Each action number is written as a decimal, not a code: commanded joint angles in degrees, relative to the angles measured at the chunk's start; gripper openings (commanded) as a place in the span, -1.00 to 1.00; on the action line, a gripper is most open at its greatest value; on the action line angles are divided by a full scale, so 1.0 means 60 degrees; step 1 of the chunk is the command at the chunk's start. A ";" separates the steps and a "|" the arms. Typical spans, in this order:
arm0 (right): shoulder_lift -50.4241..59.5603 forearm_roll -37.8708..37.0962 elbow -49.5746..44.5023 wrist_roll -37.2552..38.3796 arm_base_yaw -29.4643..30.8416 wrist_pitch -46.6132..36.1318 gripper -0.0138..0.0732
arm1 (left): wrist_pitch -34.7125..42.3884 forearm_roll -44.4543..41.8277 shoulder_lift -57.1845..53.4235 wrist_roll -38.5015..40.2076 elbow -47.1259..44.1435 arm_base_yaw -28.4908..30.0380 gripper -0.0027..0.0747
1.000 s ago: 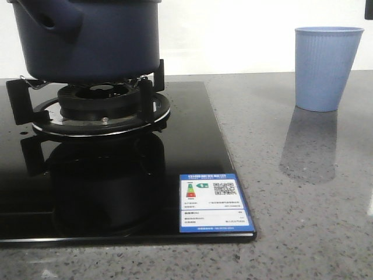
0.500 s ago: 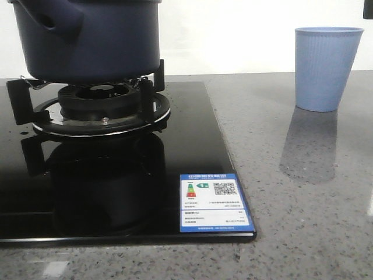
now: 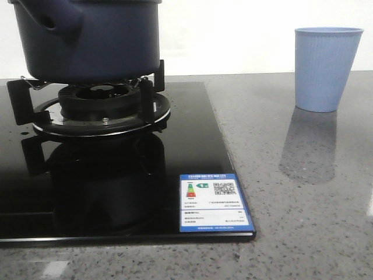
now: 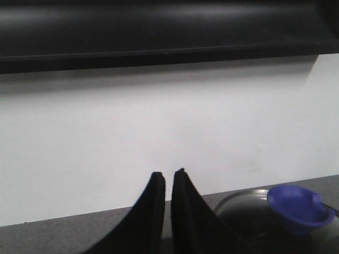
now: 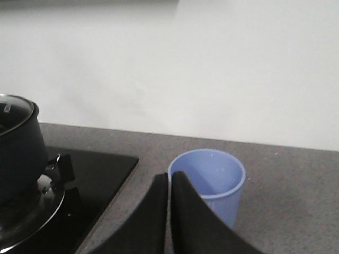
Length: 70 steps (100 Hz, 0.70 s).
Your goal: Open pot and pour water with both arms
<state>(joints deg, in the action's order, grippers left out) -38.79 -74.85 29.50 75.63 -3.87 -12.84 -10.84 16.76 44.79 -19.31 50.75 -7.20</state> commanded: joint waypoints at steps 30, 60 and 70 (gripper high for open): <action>0.1967 0.0003 -0.1217 -0.0020 0.0058 0.1884 -0.83 | 0.1733 0.0752 -0.3214 -0.0016 -0.4013 0.0006 -0.98; 0.3065 0.0003 -0.2478 -0.0020 0.0058 0.1514 -0.83 | 0.1807 0.1270 -0.4987 -0.0016 -0.5260 0.0006 -0.98; 0.3065 0.0003 -0.2553 -0.0020 0.0058 0.0940 -0.83 | 0.1930 0.1270 -0.5139 -0.0016 -0.5260 0.0006 -0.98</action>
<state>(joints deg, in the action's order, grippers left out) -20.13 -74.77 12.90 75.63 -3.87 -3.13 -4.25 23.55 14.15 -19.31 17.71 -7.20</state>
